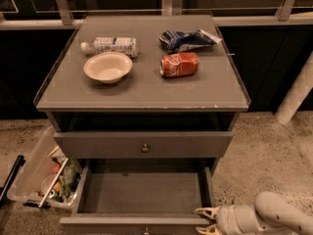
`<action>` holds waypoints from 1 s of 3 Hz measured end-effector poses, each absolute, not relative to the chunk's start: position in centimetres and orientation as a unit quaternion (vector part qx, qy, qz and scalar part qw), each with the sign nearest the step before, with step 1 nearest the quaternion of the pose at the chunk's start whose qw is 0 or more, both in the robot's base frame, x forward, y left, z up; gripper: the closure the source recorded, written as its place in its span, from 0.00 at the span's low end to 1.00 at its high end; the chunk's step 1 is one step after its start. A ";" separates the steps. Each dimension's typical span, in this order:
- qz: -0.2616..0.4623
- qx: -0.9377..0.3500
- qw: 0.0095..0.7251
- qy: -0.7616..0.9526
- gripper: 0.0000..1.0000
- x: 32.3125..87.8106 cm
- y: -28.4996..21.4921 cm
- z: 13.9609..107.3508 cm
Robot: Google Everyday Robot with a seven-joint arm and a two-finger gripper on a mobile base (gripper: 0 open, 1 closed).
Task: Open middle drawer
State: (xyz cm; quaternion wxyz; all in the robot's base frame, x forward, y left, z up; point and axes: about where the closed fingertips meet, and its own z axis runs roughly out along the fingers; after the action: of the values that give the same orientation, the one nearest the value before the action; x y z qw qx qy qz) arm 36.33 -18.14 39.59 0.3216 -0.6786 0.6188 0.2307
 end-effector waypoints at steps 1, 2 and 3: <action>0.231 -0.679 0.322 0.619 0.86 36.3 -18.1 39.7; 0.231 -0.679 0.322 0.619 0.63 36.3 -18.1 39.7; 0.231 -0.679 0.322 0.619 0.40 36.3 -18.1 39.7</action>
Offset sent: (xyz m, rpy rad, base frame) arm 0.0000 0.0000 0.0006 0.0000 0.0000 0.0000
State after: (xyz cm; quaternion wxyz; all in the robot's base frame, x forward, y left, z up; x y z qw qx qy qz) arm 36.33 -18.13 39.65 0.3216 -0.6786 0.6187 0.2308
